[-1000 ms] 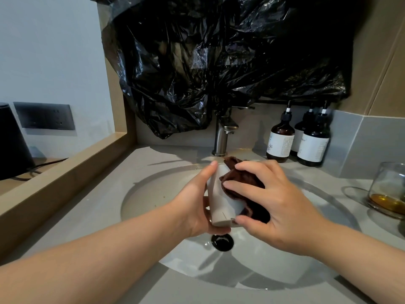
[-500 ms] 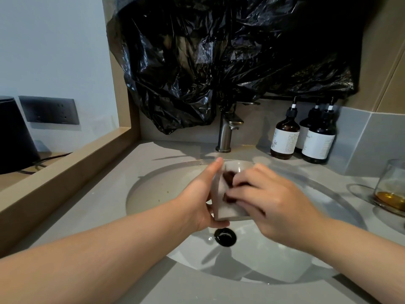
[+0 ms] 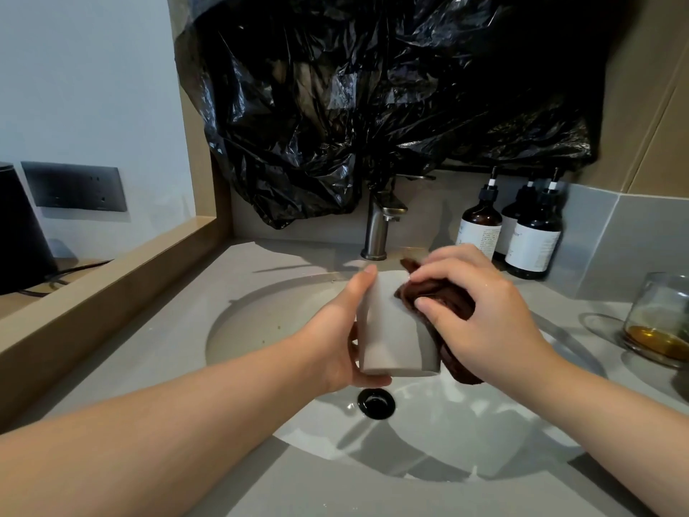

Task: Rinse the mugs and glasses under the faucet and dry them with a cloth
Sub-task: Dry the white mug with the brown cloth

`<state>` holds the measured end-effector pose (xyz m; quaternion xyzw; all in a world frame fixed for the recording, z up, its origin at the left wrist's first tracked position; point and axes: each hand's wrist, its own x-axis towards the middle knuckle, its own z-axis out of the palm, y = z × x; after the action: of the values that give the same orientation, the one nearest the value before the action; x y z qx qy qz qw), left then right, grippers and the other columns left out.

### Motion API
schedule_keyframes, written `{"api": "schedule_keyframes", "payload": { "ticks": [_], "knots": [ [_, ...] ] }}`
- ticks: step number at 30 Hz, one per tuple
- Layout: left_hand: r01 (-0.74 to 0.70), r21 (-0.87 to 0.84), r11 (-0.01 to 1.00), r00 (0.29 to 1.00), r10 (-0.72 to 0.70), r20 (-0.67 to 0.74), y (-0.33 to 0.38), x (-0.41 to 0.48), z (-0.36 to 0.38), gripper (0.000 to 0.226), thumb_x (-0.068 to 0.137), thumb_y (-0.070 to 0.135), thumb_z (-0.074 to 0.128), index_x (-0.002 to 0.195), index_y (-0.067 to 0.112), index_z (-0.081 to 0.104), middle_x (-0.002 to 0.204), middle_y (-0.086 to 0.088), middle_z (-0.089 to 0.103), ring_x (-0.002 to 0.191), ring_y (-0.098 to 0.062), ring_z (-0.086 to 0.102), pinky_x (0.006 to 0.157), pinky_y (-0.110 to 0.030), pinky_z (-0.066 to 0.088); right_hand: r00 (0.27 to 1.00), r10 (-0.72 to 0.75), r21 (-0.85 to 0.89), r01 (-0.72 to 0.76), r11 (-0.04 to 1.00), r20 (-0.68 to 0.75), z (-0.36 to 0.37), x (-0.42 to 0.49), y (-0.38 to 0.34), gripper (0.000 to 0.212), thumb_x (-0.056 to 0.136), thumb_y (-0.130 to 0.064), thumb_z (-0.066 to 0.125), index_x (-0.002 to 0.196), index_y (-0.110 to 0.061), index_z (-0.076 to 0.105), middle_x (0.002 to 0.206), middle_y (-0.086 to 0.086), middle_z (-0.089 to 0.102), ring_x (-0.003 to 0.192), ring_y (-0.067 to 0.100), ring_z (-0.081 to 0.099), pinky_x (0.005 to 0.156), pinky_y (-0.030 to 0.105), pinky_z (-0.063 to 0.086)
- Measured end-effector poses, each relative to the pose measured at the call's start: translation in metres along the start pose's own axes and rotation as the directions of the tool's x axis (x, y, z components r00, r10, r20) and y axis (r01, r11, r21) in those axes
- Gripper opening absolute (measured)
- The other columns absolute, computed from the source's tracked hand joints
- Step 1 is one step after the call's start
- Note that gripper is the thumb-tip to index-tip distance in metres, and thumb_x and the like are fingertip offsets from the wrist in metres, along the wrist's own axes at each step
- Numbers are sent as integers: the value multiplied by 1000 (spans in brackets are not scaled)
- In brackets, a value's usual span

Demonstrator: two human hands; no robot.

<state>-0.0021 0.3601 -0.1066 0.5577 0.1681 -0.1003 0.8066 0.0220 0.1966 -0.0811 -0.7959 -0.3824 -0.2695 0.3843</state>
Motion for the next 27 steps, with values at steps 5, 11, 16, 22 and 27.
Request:
{"api": "schedule_keyframes", "payload": {
  "ticks": [5,11,16,22,27],
  "knots": [
    [6,29,1000,1000,-5,-17,0,0,-2,70,71,74,57,119,24,61,117,-9,67,101,-33,65,77,-50,50,984,176,64,-173,983,-36,4,-1,-4,41,77,-7,74,107,-31,61,107,-22,54,99,-18,47,82,-4,30],
    [-3,19,1000,996,1,84,0,1,-3,70,71,75,55,118,24,65,113,-8,71,102,-30,68,91,-52,50,970,243,60,-243,968,15,2,2,0,35,79,-9,72,110,-22,66,106,-18,53,95,-23,44,79,-7,26],
    [-51,28,998,996,49,79,-1,-2,1,59,75,70,54,102,20,69,89,-6,75,80,-25,70,75,-38,56,998,-17,-43,15,999,-64,4,-6,-7,41,77,-14,67,118,-16,61,101,-10,55,99,-3,48,89,3,32],
    [-95,24,995,995,94,45,2,-1,-3,69,72,75,52,104,16,68,85,-9,73,74,-26,69,69,-36,55,949,-272,-90,288,953,159,5,-15,-11,30,74,-7,67,103,-10,68,97,-3,56,92,13,52,82,19,42],
    [-220,92,971,974,214,69,0,-1,3,49,83,66,50,103,24,67,81,-3,73,75,-21,68,80,-40,55,978,-207,-151,209,966,32,5,0,-5,20,78,-10,64,97,-9,69,96,0,53,89,20,53,79,25,43]
  ]
}}
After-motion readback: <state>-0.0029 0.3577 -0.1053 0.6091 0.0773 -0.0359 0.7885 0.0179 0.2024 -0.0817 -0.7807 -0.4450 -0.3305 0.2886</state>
